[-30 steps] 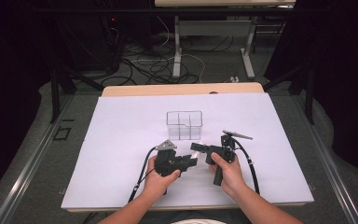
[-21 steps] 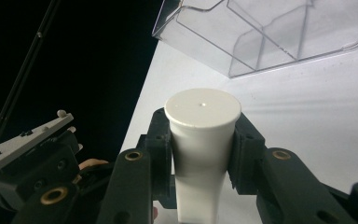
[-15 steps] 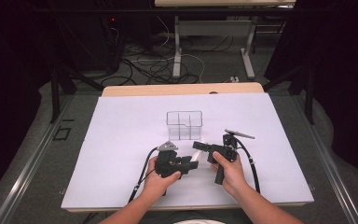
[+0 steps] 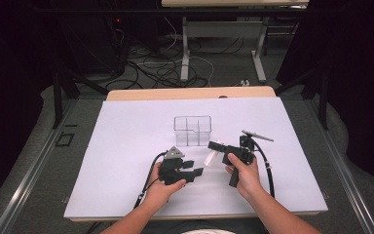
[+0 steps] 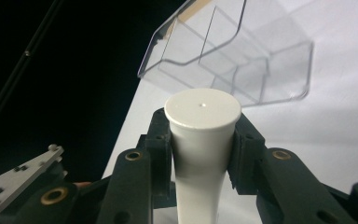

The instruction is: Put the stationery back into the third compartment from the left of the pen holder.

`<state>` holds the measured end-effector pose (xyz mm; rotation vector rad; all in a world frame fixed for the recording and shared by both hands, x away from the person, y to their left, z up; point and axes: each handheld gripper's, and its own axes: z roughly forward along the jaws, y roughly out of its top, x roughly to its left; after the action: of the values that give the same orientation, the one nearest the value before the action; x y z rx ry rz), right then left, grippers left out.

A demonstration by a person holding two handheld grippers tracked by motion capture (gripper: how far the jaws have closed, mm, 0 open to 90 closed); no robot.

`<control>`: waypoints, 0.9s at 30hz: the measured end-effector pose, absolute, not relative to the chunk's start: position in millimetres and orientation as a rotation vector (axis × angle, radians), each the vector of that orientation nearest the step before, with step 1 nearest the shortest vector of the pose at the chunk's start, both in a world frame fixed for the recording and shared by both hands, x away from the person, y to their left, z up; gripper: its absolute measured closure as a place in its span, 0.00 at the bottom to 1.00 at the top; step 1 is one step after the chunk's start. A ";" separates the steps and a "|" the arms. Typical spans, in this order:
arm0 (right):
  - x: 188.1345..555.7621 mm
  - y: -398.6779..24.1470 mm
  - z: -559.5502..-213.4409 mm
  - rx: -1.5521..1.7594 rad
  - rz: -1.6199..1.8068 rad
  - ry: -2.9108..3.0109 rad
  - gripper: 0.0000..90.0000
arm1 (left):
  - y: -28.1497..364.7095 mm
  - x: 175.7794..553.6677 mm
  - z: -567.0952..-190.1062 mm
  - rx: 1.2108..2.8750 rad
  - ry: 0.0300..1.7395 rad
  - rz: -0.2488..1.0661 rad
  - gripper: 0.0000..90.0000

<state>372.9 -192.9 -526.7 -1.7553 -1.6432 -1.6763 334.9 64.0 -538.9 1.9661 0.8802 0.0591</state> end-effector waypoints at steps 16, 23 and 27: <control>390.7 -206.8 -483.8 -1.806 -1.806 -1.868 0.74 | 79.5 340.1 -534.4 1.977 0.862 0.206 0.44; 401.2 -206.9 -464.7 -1.817 -1.835 -1.968 0.74 | 84.5 345.3 -537.8 1.979 0.928 0.242 0.29; 406.5 -200.7 -456.4 -1.811 -1.845 -2.089 0.74 | 87.6 348.9 -538.3 1.963 0.976 0.260 0.21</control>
<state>406.5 -200.7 -456.4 -1.8105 -2.0886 -1.8448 348.9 87.6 -538.3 1.9635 0.9763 0.2599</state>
